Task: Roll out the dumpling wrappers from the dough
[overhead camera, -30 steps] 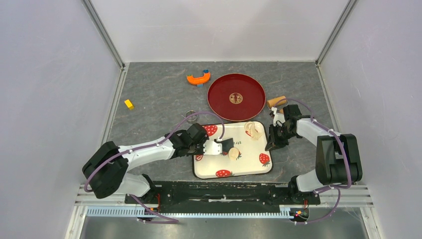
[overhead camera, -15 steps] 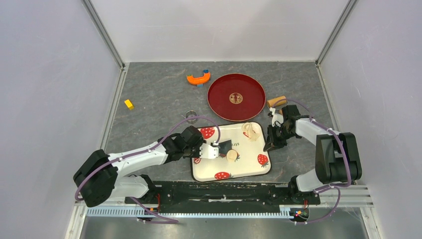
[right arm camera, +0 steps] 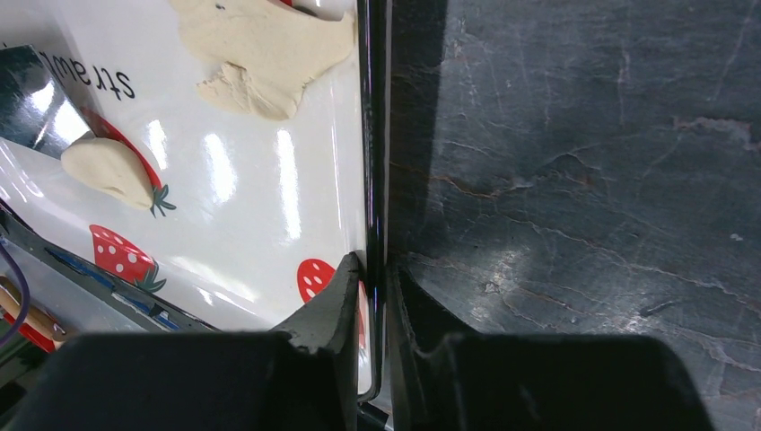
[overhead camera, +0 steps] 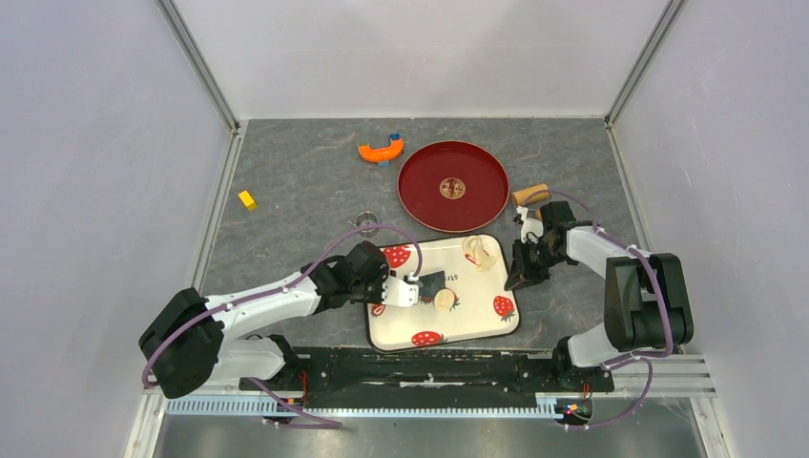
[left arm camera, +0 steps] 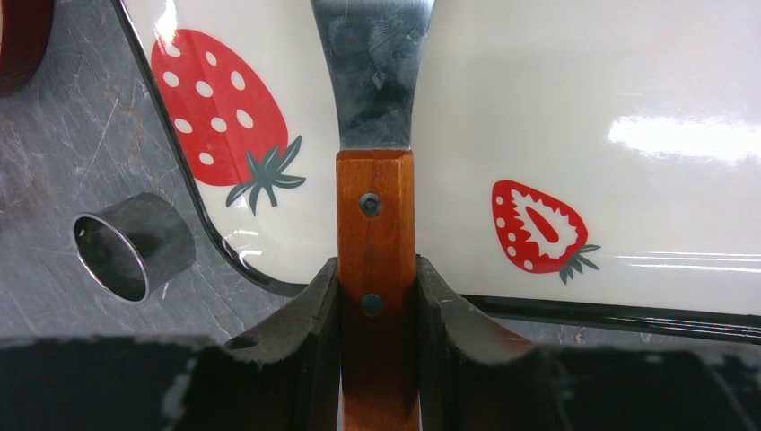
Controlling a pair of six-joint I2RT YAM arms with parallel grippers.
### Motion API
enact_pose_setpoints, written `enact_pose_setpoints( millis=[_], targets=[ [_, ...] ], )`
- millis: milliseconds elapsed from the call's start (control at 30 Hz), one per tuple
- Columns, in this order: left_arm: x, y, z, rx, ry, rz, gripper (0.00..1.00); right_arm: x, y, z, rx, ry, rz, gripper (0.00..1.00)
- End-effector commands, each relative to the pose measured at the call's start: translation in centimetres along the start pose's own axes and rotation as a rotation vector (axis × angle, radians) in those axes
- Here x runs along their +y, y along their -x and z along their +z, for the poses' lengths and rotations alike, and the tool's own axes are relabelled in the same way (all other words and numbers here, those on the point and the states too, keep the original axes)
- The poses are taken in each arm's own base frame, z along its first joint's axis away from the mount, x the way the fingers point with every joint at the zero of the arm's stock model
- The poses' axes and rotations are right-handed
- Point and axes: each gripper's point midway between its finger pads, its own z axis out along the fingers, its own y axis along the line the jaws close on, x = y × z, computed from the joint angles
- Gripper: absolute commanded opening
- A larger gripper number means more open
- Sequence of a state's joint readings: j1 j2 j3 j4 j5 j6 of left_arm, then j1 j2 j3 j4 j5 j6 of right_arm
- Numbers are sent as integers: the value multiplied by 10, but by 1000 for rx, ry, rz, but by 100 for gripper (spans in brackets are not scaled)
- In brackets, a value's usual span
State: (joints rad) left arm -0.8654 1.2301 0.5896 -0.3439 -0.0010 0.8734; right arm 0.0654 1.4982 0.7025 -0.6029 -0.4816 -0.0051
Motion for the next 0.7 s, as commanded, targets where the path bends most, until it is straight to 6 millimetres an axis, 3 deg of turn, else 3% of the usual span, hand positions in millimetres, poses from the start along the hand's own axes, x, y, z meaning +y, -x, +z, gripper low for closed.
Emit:
enact_pose_setpoints(
  millis=[0, 433, 667],
  targets=[
    [-17, 11, 0, -72, -85, 73, 2, -6, -9, 6, 31, -22, -17, 4],
    [-19, 13, 3, -92, -114, -21, 2, -5, -9, 5, 34, -18, -16, 0],
    [-11, -3, 2, -19, -83, -22, 2, -5, -8, 5, 34, -18, -19, 0]
  ],
)
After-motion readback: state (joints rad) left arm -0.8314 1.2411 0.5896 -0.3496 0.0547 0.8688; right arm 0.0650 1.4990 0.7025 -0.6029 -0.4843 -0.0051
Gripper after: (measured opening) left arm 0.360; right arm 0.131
